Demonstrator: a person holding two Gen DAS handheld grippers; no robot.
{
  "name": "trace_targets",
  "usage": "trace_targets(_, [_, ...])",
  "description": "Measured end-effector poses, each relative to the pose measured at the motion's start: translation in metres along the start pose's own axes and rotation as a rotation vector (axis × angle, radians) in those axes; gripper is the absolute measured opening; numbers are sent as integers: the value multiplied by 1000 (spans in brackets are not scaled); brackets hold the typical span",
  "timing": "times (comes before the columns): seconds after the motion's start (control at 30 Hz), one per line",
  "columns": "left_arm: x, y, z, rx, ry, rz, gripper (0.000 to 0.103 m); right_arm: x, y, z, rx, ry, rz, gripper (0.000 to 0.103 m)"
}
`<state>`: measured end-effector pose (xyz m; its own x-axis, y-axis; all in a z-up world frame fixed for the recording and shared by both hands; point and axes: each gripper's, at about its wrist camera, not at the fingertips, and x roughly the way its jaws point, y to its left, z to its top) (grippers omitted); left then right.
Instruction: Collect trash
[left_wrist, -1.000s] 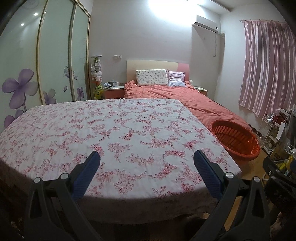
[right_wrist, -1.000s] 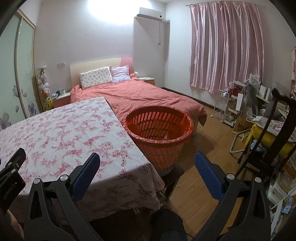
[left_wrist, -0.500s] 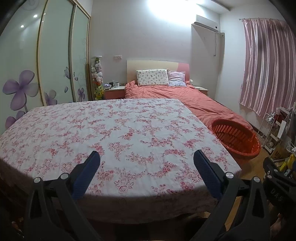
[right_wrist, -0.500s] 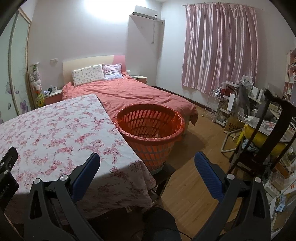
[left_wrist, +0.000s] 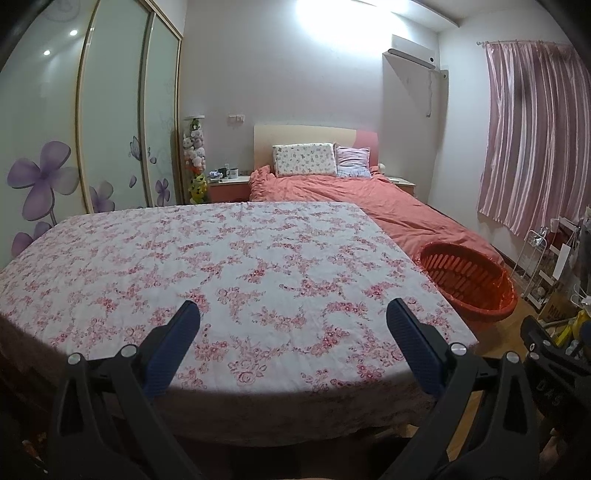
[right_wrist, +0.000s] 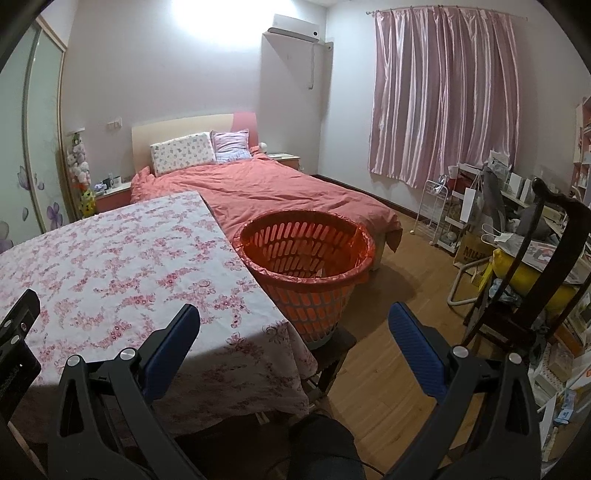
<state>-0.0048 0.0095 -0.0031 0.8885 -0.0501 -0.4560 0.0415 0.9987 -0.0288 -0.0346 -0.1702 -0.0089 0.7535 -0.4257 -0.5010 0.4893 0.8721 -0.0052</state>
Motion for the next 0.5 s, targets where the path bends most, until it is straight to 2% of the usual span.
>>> trace_targets(0.5, [-4,-2,1,7,-11,-7,99,-1,0,0,1,-3,2,101])
